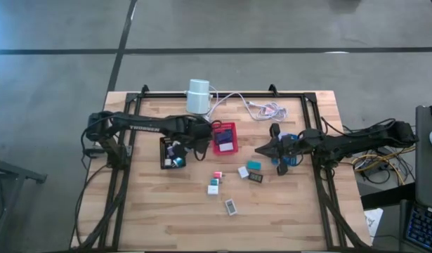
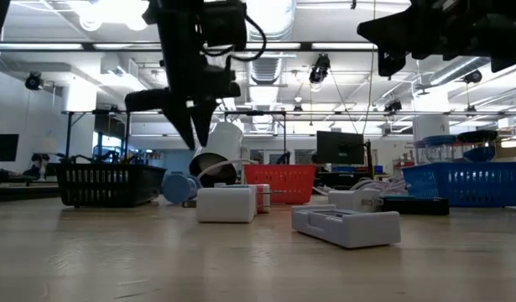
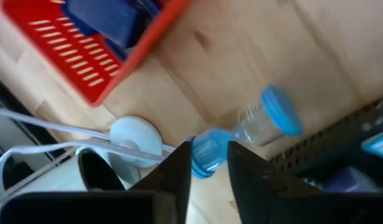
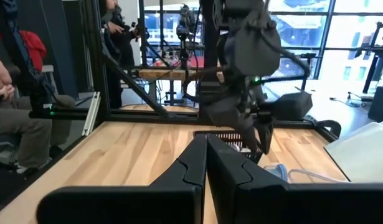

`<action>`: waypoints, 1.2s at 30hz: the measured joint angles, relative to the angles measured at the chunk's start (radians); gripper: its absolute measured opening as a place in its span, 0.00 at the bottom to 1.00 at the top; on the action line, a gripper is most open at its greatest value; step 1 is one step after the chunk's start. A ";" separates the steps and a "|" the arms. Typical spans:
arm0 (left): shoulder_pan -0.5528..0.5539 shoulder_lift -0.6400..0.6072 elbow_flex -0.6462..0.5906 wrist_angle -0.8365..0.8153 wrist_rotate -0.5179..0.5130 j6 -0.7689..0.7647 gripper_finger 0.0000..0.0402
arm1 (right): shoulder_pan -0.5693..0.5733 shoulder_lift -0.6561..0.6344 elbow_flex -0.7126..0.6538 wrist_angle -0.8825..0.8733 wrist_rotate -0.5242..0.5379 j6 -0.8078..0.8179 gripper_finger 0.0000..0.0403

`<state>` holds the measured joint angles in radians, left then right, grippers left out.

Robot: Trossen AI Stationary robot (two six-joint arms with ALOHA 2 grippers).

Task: Pick & Place Office items
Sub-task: Put the light blue hourglass into the blue basket

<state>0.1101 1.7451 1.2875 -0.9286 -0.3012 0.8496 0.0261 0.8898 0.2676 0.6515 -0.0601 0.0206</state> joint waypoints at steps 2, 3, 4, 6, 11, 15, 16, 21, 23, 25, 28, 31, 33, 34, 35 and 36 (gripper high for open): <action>0.000 0.000 -0.030 0.019 -0.012 0.086 0.32 | 0.000 0.000 0.000 -0.004 0.000 -0.002 0.02; -0.002 0.000 -0.046 0.023 -0.012 0.139 0.36 | 0.000 0.000 0.000 -0.006 0.000 -0.003 0.02; -0.002 0.000 -0.061 0.024 -0.012 0.183 0.39 | 0.000 0.000 0.000 -0.006 0.000 -0.004 0.02; -0.003 0.001 -0.086 0.038 -0.015 0.248 0.44 | 0.000 0.000 0.000 -0.005 0.000 -0.005 0.02; -0.014 0.001 -0.143 0.129 -0.029 0.319 0.51 | 0.000 0.000 0.000 -0.005 0.000 -0.007 0.02; -0.017 0.000 -0.175 0.136 -0.034 0.362 0.50 | 0.000 0.000 0.000 -0.005 0.001 -0.017 0.02; -0.014 0.000 -0.181 0.137 -0.037 0.369 0.49 | 0.000 0.000 0.000 -0.005 0.001 -0.017 0.02; -0.015 0.000 -0.207 0.155 -0.039 0.406 0.47 | 0.000 0.000 0.000 -0.005 0.002 -0.020 0.02; -0.015 0.000 -0.213 0.159 -0.037 0.415 0.47 | 0.000 0.000 0.000 -0.005 0.003 -0.020 0.02; -0.014 0.000 -0.215 0.161 -0.032 0.416 0.47 | 0.000 0.000 0.000 -0.005 0.005 -0.020 0.02; -0.014 0.000 -0.220 0.189 -0.004 0.422 0.47 | 0.000 0.000 0.000 -0.005 0.008 -0.020 0.02; -0.014 0.000 -0.230 0.246 0.034 0.422 0.47 | 0.000 0.000 0.000 -0.005 0.008 -0.020 0.02; -0.014 0.000 -0.231 0.263 0.071 0.410 0.47 | 0.000 0.000 0.000 -0.005 0.008 -0.020 0.02; -0.014 0.000 -0.232 0.276 0.085 0.403 0.47 | 0.000 0.000 0.000 -0.005 0.008 -0.020 0.02; -0.014 0.000 -0.232 0.288 0.096 0.394 0.47 | 0.000 0.000 0.000 -0.005 0.008 -0.020 0.02; -0.014 0.000 -0.232 0.299 0.104 0.380 0.47 | 0.000 0.000 0.000 -0.006 0.008 -0.020 0.02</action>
<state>0.0959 1.7451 1.0557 -0.6299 -0.1974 1.2296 0.0261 0.8898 0.2676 0.6456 -0.0521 0.0002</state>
